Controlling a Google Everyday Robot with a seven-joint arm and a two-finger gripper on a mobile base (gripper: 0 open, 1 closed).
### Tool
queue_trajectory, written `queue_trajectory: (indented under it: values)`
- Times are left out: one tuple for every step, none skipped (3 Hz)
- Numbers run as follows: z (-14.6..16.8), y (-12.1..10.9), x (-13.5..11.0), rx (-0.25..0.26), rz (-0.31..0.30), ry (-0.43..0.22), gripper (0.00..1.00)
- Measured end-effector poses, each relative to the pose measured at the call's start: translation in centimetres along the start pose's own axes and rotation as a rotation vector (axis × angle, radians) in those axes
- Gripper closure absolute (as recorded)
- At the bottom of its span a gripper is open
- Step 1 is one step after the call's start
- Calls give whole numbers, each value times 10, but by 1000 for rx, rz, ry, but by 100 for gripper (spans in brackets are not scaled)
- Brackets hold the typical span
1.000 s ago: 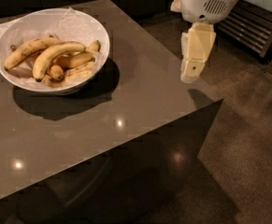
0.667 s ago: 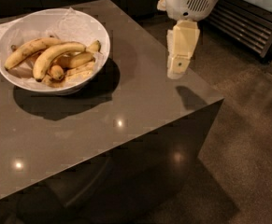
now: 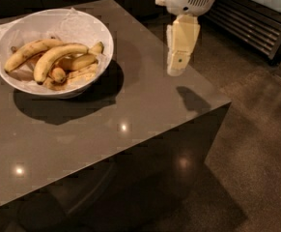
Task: Pick banana from white bowl
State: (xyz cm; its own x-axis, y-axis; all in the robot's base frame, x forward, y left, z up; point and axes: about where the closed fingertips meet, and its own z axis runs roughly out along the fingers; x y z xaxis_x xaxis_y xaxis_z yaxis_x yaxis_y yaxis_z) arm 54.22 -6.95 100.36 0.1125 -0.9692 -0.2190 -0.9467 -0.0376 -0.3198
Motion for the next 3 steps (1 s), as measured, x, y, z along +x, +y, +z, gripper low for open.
queue_trajectory:
  values:
    - [10,-24,-26,-18,-75,-25,0]
    - [21,-47,-63,-35,-165,-56,0]
    - [20,-53,-72,-11,-170,-73,0]
